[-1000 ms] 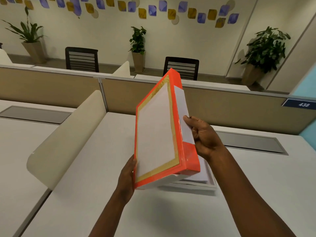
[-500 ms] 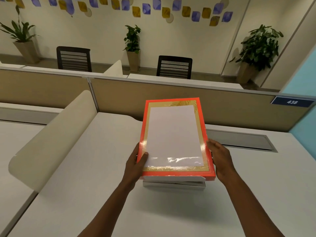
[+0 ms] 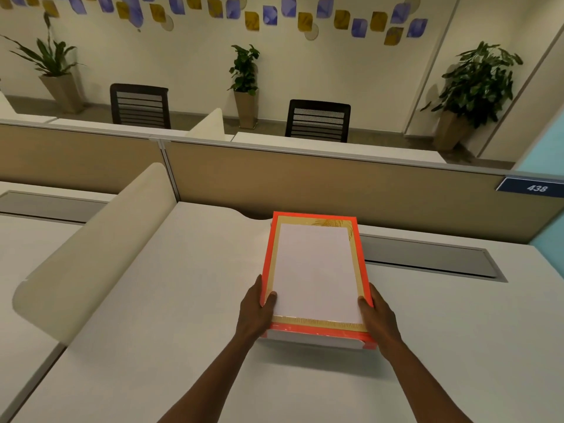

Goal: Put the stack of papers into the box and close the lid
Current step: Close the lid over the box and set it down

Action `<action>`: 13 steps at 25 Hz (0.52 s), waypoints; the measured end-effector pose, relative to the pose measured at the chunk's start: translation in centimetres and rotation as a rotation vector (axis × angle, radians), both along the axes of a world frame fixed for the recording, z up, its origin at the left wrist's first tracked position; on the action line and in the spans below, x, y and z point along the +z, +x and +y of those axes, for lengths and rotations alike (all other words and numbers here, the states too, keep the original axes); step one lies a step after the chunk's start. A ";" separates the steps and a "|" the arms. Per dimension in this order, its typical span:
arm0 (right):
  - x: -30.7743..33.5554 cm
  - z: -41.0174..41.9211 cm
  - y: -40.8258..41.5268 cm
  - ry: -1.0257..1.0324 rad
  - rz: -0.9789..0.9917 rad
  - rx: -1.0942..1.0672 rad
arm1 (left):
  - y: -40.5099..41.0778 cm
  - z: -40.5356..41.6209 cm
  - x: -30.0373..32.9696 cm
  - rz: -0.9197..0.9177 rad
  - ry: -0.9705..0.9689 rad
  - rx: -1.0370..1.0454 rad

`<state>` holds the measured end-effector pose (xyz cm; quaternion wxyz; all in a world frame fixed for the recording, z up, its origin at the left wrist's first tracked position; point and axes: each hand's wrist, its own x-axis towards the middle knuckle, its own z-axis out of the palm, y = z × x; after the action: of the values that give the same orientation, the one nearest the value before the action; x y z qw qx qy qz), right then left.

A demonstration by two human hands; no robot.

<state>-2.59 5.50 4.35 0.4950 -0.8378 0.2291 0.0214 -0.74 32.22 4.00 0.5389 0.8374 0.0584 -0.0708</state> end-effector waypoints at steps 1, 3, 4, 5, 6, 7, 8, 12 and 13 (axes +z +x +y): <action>-0.3 0.0 0.3 -0.015 0.013 0.014 | 0.1 0.1 -0.5 0.005 0.011 0.007; -0.9 0.1 0.9 -0.034 0.024 0.038 | 0.6 0.2 -1.3 0.025 0.024 0.005; -1.2 0.2 1.3 -0.039 0.027 0.045 | 0.9 0.3 -1.7 0.040 0.026 0.000; -1.3 0.3 1.6 -0.043 0.033 0.050 | 1.1 0.3 -1.8 0.055 0.030 -0.001; -1.4 0.3 1.9 -0.044 0.038 0.054 | 1.4 0.3 -1.8 0.068 0.033 0.000; -1.5 0.3 2.2 -0.044 0.039 0.059 | 1.5 0.2 -1.8 0.081 0.036 0.000; -1.5 0.3 2.4 -0.041 0.038 0.062 | 1.7 0.2 -1.7 0.092 0.039 -0.004; -1.9 0.0 2.7 -0.046 0.039 0.048 | 2.0 0.3 -1.8 0.115 0.066 -0.041; -2.2 0.0 2.6 -0.047 0.036 0.039 | 2.1 0.4 -1.9 0.118 0.070 -0.046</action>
<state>-0.01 5.48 2.17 0.4703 -0.8531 0.2223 0.0408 1.37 32.57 2.06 0.5030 0.8513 0.0731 -0.1302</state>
